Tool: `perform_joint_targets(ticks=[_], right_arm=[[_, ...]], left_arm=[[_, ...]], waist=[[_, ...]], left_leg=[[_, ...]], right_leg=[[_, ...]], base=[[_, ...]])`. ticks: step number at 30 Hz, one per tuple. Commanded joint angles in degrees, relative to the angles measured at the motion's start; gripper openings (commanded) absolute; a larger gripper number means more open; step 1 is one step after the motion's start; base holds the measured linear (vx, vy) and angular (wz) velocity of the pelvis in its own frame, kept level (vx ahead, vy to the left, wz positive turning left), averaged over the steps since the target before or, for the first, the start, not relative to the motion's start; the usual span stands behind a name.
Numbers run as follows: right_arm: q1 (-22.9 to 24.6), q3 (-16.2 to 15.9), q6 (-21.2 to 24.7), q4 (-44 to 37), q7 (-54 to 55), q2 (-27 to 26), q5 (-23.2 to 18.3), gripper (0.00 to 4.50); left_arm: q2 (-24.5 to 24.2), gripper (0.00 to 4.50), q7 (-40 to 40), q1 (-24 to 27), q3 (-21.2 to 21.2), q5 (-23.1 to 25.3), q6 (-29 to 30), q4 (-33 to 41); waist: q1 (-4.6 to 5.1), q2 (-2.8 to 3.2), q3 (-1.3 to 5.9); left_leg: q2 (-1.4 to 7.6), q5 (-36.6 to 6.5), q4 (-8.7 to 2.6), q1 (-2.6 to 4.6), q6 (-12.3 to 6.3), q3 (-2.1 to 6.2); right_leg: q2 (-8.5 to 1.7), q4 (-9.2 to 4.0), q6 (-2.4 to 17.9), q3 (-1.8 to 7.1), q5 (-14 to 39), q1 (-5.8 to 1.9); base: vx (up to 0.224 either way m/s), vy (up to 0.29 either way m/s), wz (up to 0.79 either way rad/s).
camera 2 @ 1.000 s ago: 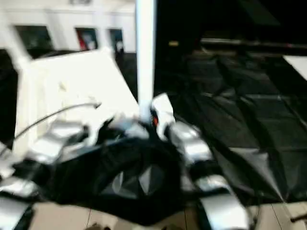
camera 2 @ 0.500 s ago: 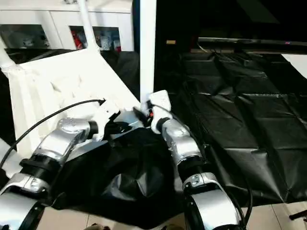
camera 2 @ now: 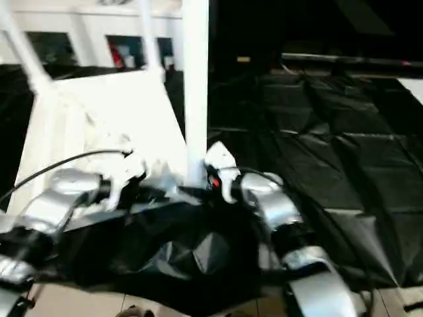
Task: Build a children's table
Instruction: Rotate leg to tighten
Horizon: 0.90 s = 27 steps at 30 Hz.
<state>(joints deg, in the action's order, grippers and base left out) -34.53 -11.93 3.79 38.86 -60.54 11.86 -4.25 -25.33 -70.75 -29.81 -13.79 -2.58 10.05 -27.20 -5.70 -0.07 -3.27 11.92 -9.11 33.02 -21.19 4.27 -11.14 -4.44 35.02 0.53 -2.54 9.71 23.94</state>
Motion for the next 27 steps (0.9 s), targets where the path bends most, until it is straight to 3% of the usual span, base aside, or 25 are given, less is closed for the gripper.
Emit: perform_joint_targets(ticks=[1, 6, 12, 17, 21, 27], right_arm=[[0.5, -1.8, 1.0, -1.8, -2.8, 0.5, -0.5, 3.27], [1.0, -2.5, 2.8, -3.3, -6.1, 1.2, -0.6, 2.91], [1.1, -0.7, 4.8, -3.0, -2.0, -1.0, -1.8, 2.7], [0.4, 3.0, 5.3, 0.4, 11.1, -5.6, -0.9, 2.66], [-1.6, 7.6, 4.8, 6.0, 26.9, -10.5, -0.6, 2.66], [-3.5, 9.7, 3.3, 10.2, 36.7, -14.1, -0.1, 2.66]], left_arm=[[0.6, 0.0, -3.2, -0.7, -1.5, -2.1, -1.6, 3.5], [-0.5, 0.0, -5.5, -0.5, -1.8, -2.6, -1.1, 3.9], [1.2, 0.0, -0.4, -1.5, -0.1, -1.8, 0.4, 2.1], [4.1, 0.0, 6.6, -2.9, 1.8, -1.0, 2.4, 1.1], [8.4, 0.0, 17.6, -6.1, 4.0, 0.6, 5.7, -2.5], [12.0, 0.0, 25.0, -8.8, 5.4, 1.0, 5.7, -6.1]], waist=[[0.04, -0.01, 3.99], [-0.61, 0.46, 4.09], [-0.55, 0.41, 4.05], [-0.3, 0.02, 3.95], [0.93, -0.04, 4.0], [1.09, -0.07, 4.26]], left_leg=[[1.28, -15.5, -3.57, 0.93, -1.03, 0.39], [1.24, -14.8, -3.48, 0.93, -0.99, 0.41], [1.17, -16.0, -3.61, 0.97, -0.01, 0.54], [1.06, -16.2, -3.76, 0.9, 0.65, 0.71], [0.83, -15.7, -3.83, 0.81, 2.04, 0.88], [0.54, -12.4, -3.38, 0.63, -0.16, 0.47]], right_leg=[[-2.91, -3.87, 12.4, 1.95, 12.5, -2.87], [-2.91, -3.73, 12.6, 1.93, 11.4, -2.83], [-2.89, -3.84, 12.4, 1.87, 12.5, -2.84], [-3.15, -4.12, 10.9, 1.95, 16.1, -2.78], [-3.14, -4.21, 10.2, 1.97, 17.2, -2.78], [-2.82, -4.0, 11.2, 1.98, 10.6, -2.89]], base=[[0.0, 0.0, 0.0], [0.0, 0.0, 0.0], [0.0, 0.0, 0.0], [0.0, 0.0, 0.0], [0.0, 0.0, 0.0], [0.0, 0.0, 0.0]])
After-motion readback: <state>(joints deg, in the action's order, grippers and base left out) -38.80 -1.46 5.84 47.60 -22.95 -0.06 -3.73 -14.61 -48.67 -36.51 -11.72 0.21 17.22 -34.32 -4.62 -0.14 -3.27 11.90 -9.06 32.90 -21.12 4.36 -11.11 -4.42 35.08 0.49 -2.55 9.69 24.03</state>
